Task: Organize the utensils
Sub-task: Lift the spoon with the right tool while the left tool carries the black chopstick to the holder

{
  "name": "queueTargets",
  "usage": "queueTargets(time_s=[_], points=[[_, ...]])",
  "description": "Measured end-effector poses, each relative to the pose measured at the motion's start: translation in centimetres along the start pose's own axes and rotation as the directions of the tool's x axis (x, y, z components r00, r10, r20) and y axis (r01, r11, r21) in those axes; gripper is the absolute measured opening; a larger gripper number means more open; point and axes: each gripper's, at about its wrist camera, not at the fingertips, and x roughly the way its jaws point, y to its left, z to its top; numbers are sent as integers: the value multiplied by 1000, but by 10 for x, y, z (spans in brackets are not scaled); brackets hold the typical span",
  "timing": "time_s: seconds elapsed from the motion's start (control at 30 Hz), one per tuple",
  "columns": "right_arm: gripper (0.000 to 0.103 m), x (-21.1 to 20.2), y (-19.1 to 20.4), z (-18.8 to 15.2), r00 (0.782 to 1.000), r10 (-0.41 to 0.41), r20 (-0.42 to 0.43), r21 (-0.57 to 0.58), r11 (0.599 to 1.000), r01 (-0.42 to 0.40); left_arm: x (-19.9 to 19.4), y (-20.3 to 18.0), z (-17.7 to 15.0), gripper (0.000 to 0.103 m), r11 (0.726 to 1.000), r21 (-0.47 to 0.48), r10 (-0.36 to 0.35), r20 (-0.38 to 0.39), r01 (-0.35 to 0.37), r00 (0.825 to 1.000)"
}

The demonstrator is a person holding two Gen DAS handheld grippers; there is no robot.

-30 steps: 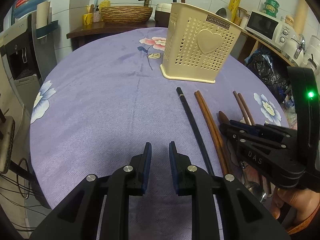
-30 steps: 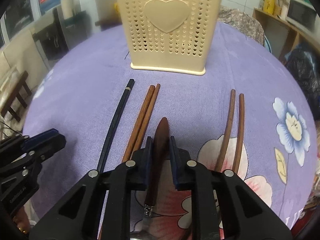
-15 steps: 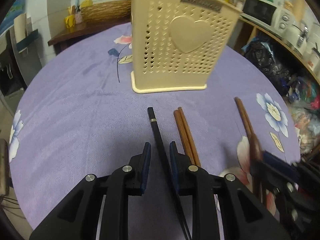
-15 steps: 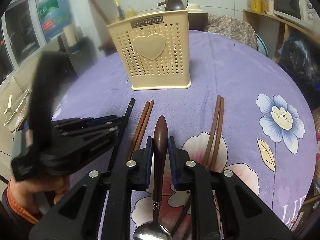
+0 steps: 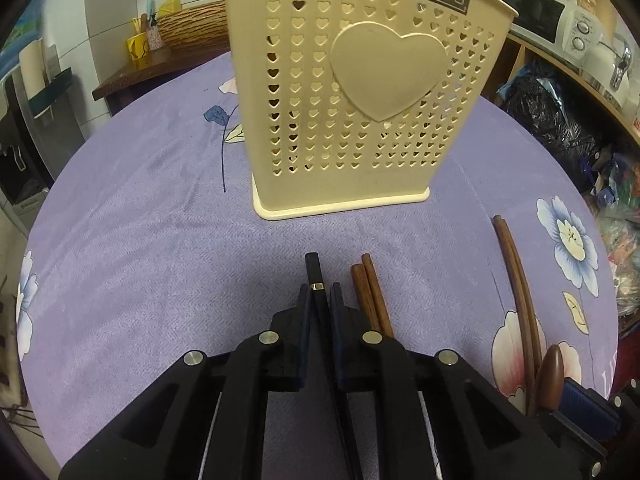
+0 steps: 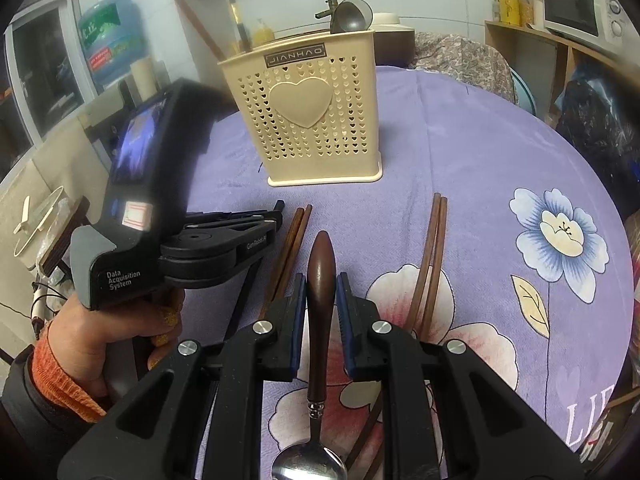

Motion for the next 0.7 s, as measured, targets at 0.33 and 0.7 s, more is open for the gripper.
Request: queueTargets(time_s=[0.33,0.7], points=[[16,-35,-10,-3,990,125,65,30,991,-127,-90,24,-11,9,991,-43,-117,214,129,970],[16,-84,-12,0,966,210,152,6,977,-213,-201,35,-38,9,986,6,-147,471,164,870]])
